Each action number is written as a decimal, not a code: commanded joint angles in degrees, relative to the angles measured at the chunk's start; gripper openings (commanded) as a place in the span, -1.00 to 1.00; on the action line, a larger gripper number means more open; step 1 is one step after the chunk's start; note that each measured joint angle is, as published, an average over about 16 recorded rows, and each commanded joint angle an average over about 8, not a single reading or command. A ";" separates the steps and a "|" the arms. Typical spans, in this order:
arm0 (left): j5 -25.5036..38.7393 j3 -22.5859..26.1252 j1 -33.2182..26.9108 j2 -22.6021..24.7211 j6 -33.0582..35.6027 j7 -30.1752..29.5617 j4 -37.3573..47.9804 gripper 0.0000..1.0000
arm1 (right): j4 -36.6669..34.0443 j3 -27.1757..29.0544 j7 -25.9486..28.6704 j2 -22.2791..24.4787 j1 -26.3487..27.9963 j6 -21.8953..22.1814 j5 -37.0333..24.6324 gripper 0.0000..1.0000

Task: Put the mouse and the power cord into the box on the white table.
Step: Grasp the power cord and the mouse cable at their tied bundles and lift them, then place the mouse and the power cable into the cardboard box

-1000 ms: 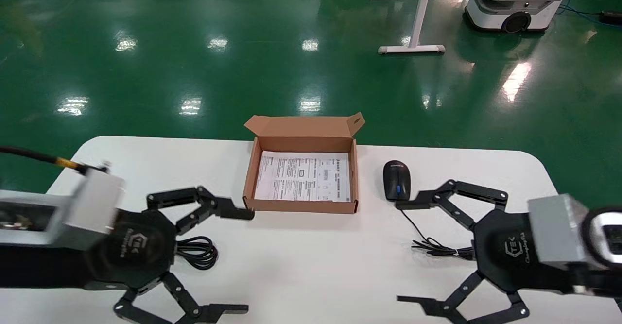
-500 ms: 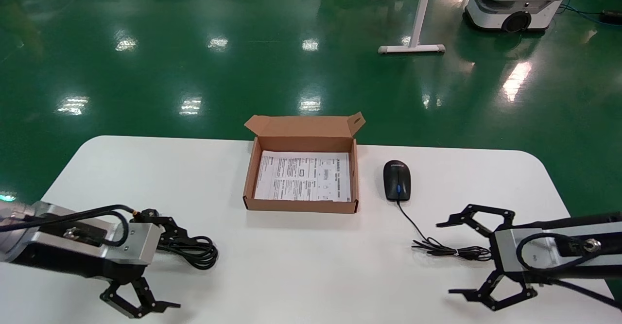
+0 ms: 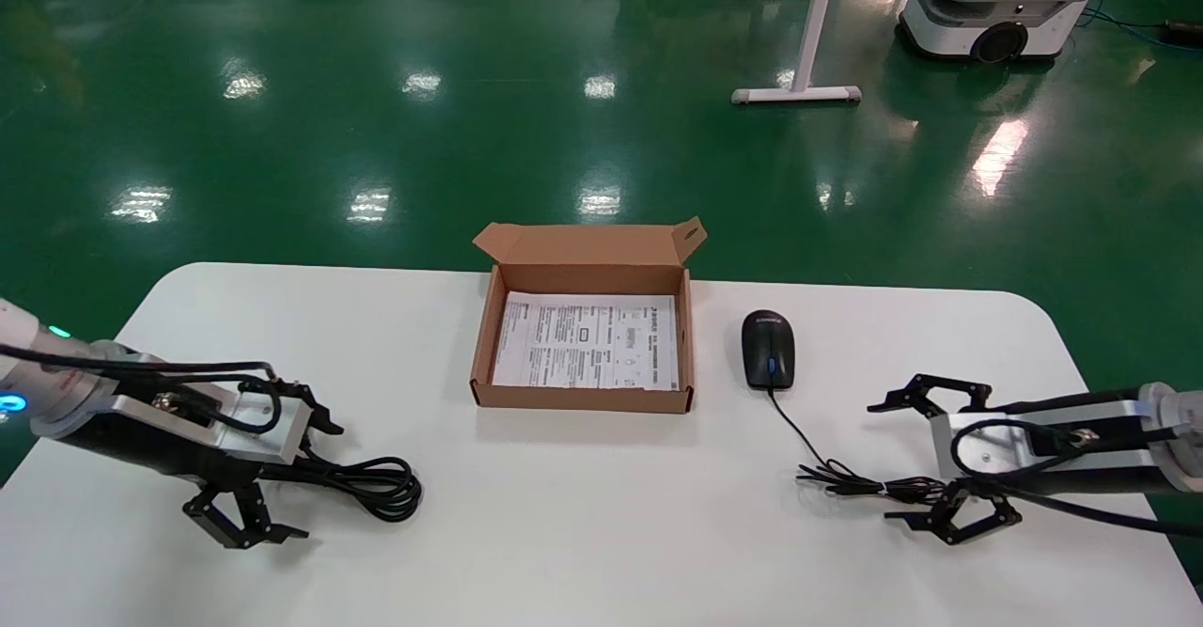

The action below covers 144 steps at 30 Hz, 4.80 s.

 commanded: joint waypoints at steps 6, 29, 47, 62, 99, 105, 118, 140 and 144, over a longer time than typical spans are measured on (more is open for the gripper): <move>1.61 0.81 -1.88 3.58 -1.62 5.57 9.44 0.41 | -6.68 -0.52 -2.98 -2.74 1.82 2.10 -1.25 0.11; 1.98 1.06 -2.16 4.59 -2.09 7.22 12.61 -1.00 | -8.98 -0.59 -3.69 -3.47 2.54 1.88 -1.36 -1.00; 1.76 0.93 -2.08 4.40 -1.94 7.02 11.98 -1.00 | -8.53 -0.52 -3.59 -3.33 2.37 1.91 -1.22 -1.00; -1.62 -1.26 -3.68 2.51 0.65 6.24 11.32 -1.00 | -7.91 0.50 -2.55 -2.44 4.97 1.51 0.04 -1.00; -9.44 -7.87 -24.98 0.09 -0.92 -1.77 6.23 -1.00 | -10.54 4.76 0.40 -23.90 14.68 9.42 6.35 -1.00; -9.06 -7.58 -25.04 0.71 -0.92 -1.41 7.57 -1.00 | -11.93 4.20 -1.28 -25.58 13.46 9.56 5.68 -1.00; -8.86 -7.24 -24.70 1.88 -0.31 -0.73 9.96 -1.00 | -14.32 4.75 -1.11 -23.45 14.95 5.03 6.61 -1.00; -9.48 -7.35 -23.73 1.53 0.78 -1.24 10.22 -1.00 | -12.67 3.98 0.03 -21.45 14.56 1.32 5.62 -1.00; -9.74 -7.43 -23.25 1.30 0.89 -1.69 9.63 -1.00 | -11.53 3.78 0.28 -21.08 14.05 0.97 5.38 -1.00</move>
